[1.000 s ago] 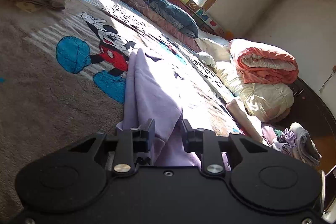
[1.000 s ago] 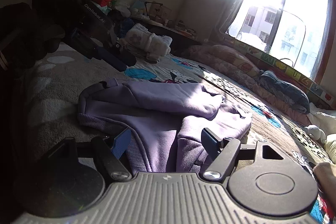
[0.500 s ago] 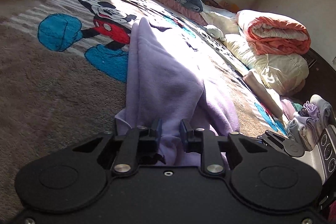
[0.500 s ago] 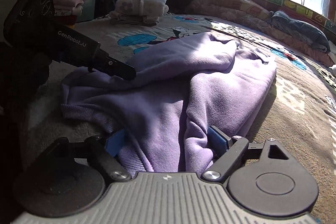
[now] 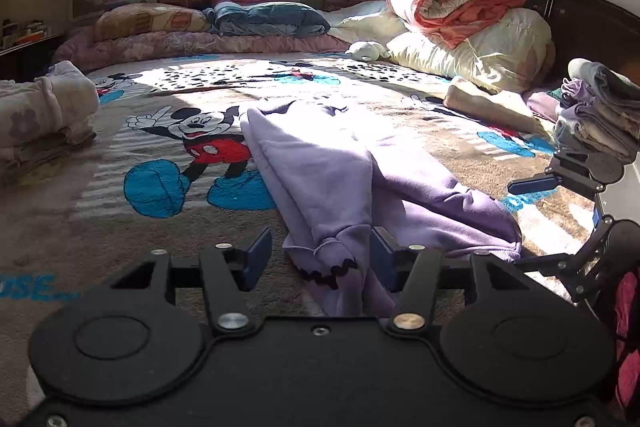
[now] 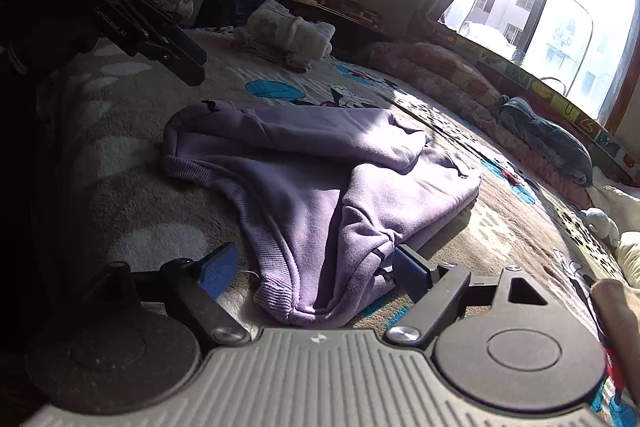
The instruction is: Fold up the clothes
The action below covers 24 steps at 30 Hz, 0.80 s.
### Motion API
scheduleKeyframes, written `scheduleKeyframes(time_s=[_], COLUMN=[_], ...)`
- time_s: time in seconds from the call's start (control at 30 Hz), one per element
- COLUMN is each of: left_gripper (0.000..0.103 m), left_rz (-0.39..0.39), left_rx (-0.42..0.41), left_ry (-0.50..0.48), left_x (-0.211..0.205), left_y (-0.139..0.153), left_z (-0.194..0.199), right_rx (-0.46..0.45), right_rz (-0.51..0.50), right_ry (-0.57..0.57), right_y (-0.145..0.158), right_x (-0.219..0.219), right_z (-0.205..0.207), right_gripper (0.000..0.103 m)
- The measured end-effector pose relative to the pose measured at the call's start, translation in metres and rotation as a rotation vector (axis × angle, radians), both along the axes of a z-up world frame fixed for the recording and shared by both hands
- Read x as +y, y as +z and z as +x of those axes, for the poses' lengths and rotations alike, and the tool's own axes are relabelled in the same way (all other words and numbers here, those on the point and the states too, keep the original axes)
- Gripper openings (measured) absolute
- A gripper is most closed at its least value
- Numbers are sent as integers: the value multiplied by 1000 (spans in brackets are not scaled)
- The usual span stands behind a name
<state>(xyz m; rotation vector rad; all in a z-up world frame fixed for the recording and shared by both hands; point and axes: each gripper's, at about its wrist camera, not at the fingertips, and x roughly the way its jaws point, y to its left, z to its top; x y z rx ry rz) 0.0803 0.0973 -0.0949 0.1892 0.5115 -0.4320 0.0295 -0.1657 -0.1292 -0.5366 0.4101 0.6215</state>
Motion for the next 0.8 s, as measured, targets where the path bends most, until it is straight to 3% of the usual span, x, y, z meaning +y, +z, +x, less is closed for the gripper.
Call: scheduleKeyframes(time_s=[0.17,0.3,0.57,0.63,0.7,0.8], left_gripper=[53,53,53,49,44,39], left_rz=[346,468,415,410,397,390], left_rx=[-83,-162,-263,-271,-265,-258], left_ry=[-157,-206,-198,-201,-201,-196], left_x=[-20,-31,-37,-42,-46,-49], left_y=[-38,-67,-80,-80,-80,-79], left_z=[-21,-26,-6,0,7,13], right_rx=[-1,-5,-54,-49,-40,-18], right_rz=[-74,-88,-145,-131,-124,-90], right_ry=[-17,-20,20,38,47,43], right_y=[-14,-21,-26,-26,-26,-24], right_x=[-1,-4,0,3,6,8], right_z=[-1,2,19,24,25,29], right_gripper=[78,76,76,68,54,45])
